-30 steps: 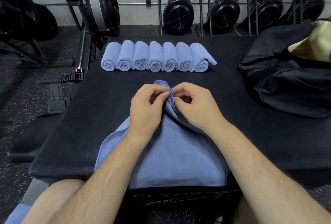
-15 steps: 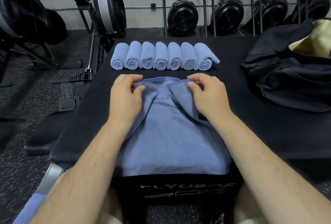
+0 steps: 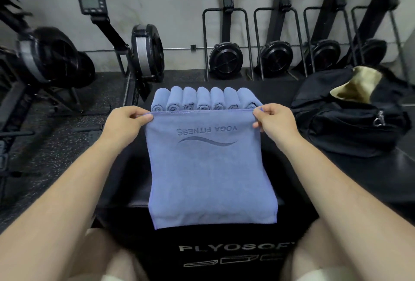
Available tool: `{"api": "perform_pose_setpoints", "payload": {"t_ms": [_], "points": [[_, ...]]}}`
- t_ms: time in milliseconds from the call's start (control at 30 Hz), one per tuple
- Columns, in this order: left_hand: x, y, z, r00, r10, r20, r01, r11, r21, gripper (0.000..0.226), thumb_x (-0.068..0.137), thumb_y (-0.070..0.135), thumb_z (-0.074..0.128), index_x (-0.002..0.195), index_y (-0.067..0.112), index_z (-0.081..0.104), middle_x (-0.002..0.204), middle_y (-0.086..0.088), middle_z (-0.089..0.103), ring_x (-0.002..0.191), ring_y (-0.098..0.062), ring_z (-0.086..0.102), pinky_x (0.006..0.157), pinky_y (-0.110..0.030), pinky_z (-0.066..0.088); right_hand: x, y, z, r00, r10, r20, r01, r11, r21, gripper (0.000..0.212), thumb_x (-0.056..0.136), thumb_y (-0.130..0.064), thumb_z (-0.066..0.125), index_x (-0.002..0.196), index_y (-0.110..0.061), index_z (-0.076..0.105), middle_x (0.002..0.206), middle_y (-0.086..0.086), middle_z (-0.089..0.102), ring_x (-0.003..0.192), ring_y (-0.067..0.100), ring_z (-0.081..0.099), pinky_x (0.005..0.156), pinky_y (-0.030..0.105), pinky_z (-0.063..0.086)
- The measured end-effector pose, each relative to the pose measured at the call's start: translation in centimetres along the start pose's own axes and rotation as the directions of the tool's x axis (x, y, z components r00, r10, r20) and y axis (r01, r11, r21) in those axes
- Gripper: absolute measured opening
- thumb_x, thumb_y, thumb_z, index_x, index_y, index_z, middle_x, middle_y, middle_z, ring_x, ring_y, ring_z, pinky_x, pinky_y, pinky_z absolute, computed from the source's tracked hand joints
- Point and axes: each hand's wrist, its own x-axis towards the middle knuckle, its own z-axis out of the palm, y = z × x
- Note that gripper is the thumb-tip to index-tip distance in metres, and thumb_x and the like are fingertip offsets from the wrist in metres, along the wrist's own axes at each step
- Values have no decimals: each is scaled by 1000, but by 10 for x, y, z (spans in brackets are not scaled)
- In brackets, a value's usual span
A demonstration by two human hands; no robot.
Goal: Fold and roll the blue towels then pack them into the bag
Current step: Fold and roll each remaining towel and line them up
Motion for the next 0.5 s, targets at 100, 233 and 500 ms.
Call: {"api": "perform_pose_setpoints", "payload": {"t_ms": [100,233,500], "points": [[-6,17,-18,999,34,6,-34,999,9,6,93,25,72,87,25,75,76,3,67,65,-11,55,61,-26,41,-7,-25,-15,999,-40,8,40,999,-9,15,95,-18,63,90,-5,71,67,7,73,60,12,63,74,41,57],[-17,41,-35,998,14,-63,-21,994,-111,9,94,17,69,87,17,74,75,1,69,60,-6,56,59,-20,42,-16,-55,-26,996,-84,1,84,995,-51,14,100,-15,58,92,-9,68,60,3,72,46,8,56,62,29,51],[-18,89,-74,991,0,-131,-57,900,-431,4,95,9,69,94,6,70,78,-15,76,67,-18,70,72,-30,59,-40,-116,-41,966,-252,-66,254,967,27,11,96,-17,60,97,-12,70,77,6,74,52,1,62,66,28,53]]}}
